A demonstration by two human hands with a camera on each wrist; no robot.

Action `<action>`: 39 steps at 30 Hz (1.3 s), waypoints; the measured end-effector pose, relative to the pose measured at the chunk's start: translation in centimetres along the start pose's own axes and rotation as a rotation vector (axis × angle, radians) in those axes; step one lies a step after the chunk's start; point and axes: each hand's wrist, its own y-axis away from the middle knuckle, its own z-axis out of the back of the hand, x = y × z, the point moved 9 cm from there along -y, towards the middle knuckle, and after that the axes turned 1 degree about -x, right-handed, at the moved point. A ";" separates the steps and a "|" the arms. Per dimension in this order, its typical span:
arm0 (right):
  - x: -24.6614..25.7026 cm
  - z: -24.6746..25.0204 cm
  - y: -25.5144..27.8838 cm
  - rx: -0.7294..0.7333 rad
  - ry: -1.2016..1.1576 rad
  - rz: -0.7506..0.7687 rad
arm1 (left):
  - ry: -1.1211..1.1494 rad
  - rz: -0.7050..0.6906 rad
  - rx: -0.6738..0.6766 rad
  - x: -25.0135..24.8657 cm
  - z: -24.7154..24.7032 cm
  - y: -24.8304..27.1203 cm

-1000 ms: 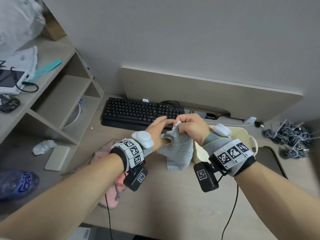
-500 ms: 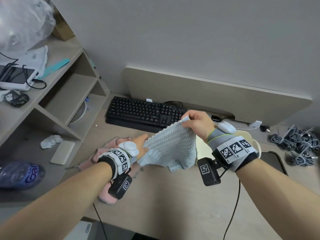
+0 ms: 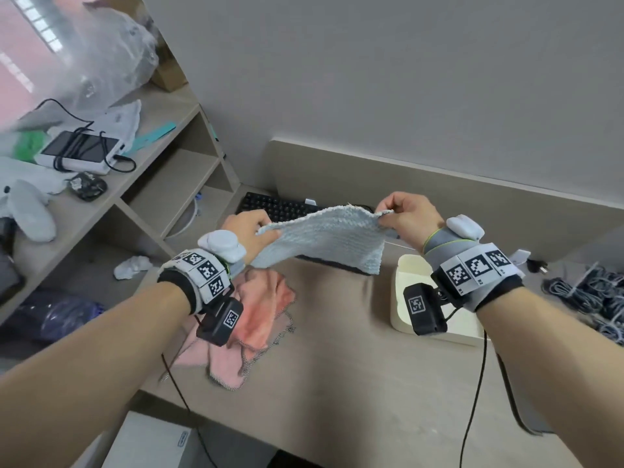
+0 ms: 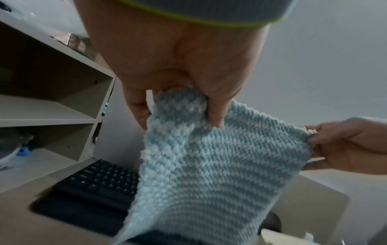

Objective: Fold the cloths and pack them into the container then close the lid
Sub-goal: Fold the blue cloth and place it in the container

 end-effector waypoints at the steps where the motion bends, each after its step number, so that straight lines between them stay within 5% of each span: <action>1: -0.5 -0.3 0.4 0.014 0.019 -0.008 | -0.008 -0.006 0.037 0.1 -0.7 0.6; 11: -13.9 -7.7 7.5 0.416 0.440 -0.220 | -0.214 0.036 0.554 4.4 -14.2 11.6; 16: -20.2 -10.0 10.3 0.515 0.575 -0.350 | -0.154 0.086 0.707 5.7 -19.1 14.6; 22: -27.7 -11.1 9.4 0.498 0.680 -0.424 | -0.105 0.174 0.736 6.9 -20.6 13.5; 27: -28.9 -10.4 10.7 0.499 0.623 -0.558 | -0.044 0.178 0.668 6.7 -21.4 11.3; 33: -30.2 -9.7 11.4 0.315 0.185 -0.712 | 0.012 0.233 0.574 7.5 -22.8 7.5; 39: -33.5 -9.9 11.3 0.119 0.005 -0.771 | 0.126 0.309 0.486 8.7 -23.8 4.3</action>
